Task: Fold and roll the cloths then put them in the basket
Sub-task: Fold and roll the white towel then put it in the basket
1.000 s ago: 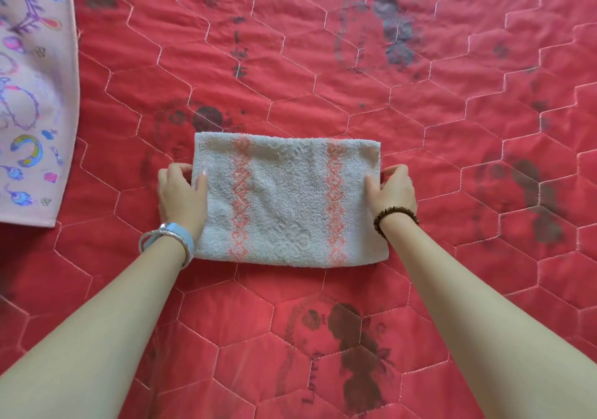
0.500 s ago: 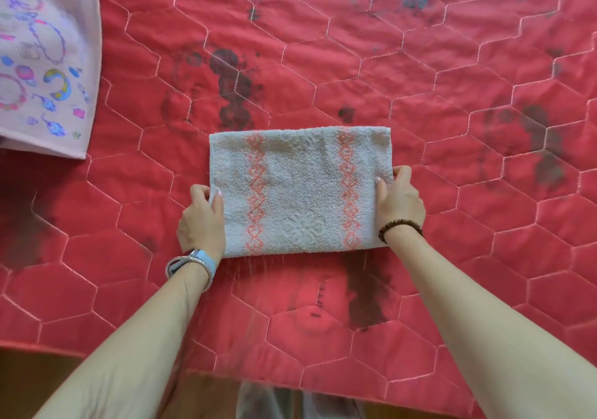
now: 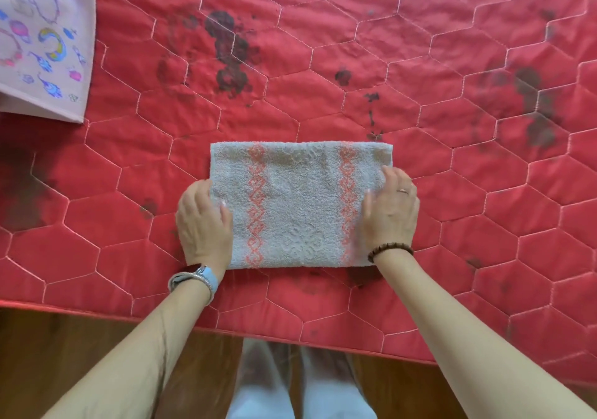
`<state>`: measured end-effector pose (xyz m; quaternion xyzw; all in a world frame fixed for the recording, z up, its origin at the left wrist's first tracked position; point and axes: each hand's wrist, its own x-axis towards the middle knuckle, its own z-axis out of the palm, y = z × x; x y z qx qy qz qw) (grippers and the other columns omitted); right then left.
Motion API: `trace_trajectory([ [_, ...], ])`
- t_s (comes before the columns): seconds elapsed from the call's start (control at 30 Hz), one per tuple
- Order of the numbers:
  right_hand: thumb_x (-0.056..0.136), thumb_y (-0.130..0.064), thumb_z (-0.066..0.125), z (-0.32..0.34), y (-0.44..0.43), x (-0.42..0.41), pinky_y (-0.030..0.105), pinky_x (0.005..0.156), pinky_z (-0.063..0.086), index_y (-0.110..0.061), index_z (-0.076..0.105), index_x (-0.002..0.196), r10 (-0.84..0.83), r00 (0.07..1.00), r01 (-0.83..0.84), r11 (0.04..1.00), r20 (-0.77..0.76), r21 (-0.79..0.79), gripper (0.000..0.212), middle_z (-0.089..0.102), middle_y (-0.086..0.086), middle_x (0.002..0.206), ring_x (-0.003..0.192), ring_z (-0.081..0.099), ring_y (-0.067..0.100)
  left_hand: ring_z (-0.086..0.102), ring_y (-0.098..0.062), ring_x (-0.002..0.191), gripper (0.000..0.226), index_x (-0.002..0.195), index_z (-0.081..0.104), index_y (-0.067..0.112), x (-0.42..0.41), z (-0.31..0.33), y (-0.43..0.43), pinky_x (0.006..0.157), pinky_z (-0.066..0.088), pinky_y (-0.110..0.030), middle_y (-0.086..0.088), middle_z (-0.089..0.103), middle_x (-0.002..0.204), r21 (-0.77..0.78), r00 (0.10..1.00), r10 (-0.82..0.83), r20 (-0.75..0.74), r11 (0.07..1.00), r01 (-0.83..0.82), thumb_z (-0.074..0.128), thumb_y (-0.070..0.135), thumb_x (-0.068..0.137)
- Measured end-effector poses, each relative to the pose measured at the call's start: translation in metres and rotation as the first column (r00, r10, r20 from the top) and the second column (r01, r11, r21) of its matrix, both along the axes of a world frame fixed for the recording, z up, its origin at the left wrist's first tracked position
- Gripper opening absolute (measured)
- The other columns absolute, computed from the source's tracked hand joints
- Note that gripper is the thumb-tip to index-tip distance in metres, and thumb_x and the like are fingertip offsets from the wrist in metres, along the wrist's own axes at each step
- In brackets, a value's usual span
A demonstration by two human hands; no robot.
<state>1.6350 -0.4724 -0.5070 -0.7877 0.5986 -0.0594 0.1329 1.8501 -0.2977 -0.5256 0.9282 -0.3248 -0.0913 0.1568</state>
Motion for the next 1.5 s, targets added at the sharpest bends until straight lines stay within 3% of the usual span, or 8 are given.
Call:
trace_trajectory([
  [0.13,0.086,0.0,0.058,-0.013,0.006,0.033,0.044,0.114,0.032,-0.007,0.052,0.137,0.375,0.924,-0.37,0.926,0.07,-0.081,0.052,0.053,0.012,0.142,0.132,0.05,0.031,0.022,-0.024,0.15,0.055,0.152,0.029,0.008,-0.017,-0.004,-0.035,0.122,0.015,-0.044,-0.01,0.03,0.159,0.012,0.898,-0.438,0.039,0.899,0.438,0.038,0.018,0.099],
  [0.23,0.093,-0.005,0.053,-0.029,0.017,0.054,0.04,0.119,0.017,-0.009,0.044,0.145,0.563,0.826,-0.563,0.826,-0.01,-0.041,0.053,0.045,0.007,0.151,0.14,0.04,0.025,0.015,-0.021,0.152,0.056,0.154,0.024,0.007,-0.031,-0.012,-0.063,0.123,0.014,-0.047,-0.008,0.022,0.163,0.096,0.797,-0.601,0.048,0.797,0.596,0.029,0.023,0.101],
  [0.47,0.101,-0.047,0.025,-0.051,0.006,0.058,0.044,0.122,0.007,-0.015,0.017,0.156,0.569,0.808,-0.561,0.822,-0.151,0.096,0.065,0.015,0.001,0.163,0.151,0.011,0.017,-0.003,-0.018,0.153,0.067,0.158,0.001,0.011,-0.016,-0.036,-0.077,0.124,0.002,-0.045,-0.005,-0.002,0.166,0.27,0.789,-0.614,0.021,0.763,0.587,0.017,0.046,0.104],
  [0.6,0.1,-0.054,0.019,-0.053,-0.018,0.039,0.041,0.123,-0.001,-0.018,0.001,0.157,0.511,0.837,-0.494,0.859,-0.196,0.134,0.069,-0.004,-0.002,0.164,0.151,-0.004,0.016,0.001,-0.017,0.153,0.071,0.158,0.006,0.011,0.015,-0.038,-0.067,0.124,0.0,-0.042,-0.005,0.002,0.166,0.242,0.821,-0.571,0.002,0.797,0.553,0.018,0.053,0.102],
  [0.87,0.1,-0.055,0.015,-0.043,-0.048,0.002,0.04,0.123,-0.004,-0.014,0.003,0.157,0.326,0.922,-0.306,0.944,-0.209,0.121,0.071,0.0,0.002,0.165,0.152,-0.004,0.018,0.001,-0.018,0.153,0.073,0.157,0.006,0.007,0.042,-0.03,-0.05,0.124,-0.001,-0.043,-0.008,0.002,0.166,0.262,0.898,-0.439,0.008,0.868,0.422,0.02,0.053,0.102],
  [1.07,0.1,-0.04,0.026,-0.034,0.013,0.023,0.044,0.122,0.007,-0.014,0.011,0.156,0.539,0.838,-0.531,0.841,-0.084,0.098,0.064,0.012,0.005,0.164,0.151,0.004,0.018,-0.002,-0.018,0.154,0.069,0.158,0.003,0.008,-0.032,-0.017,-0.042,0.124,0.0,-0.045,-0.005,-0.003,0.166,0.142,0.794,-0.606,-0.031,0.784,0.604,0.025,0.044,0.103],
  [1.2,0.098,-0.037,0.033,-0.043,0.054,0.026,0.045,0.119,0.016,-0.011,0.019,0.155,0.568,0.823,-0.562,0.819,-0.022,0.113,0.064,0.019,0.005,0.163,0.15,0.013,0.019,0.011,-0.019,0.153,0.066,0.157,0.013,0.009,-0.06,-0.031,-0.025,0.123,0.01,-0.047,-0.007,0.013,0.165,0.206,0.768,-0.639,-0.038,0.747,0.632,0.02,0.045,0.103],
  [1.5,0.097,-0.057,0.018,-0.044,0.039,-0.023,0.035,0.122,-0.009,-0.019,0.003,0.156,0.379,0.908,-0.346,0.919,-0.178,0.19,0.072,0.0,-0.003,0.164,0.151,-0.003,0.015,0.009,-0.019,0.153,0.07,0.157,0.008,0.009,-0.012,-0.033,0.015,0.124,0.002,-0.042,-0.006,0.008,0.165,0.235,0.875,-0.483,-0.026,0.848,0.475,0.025,0.047,0.1],
])
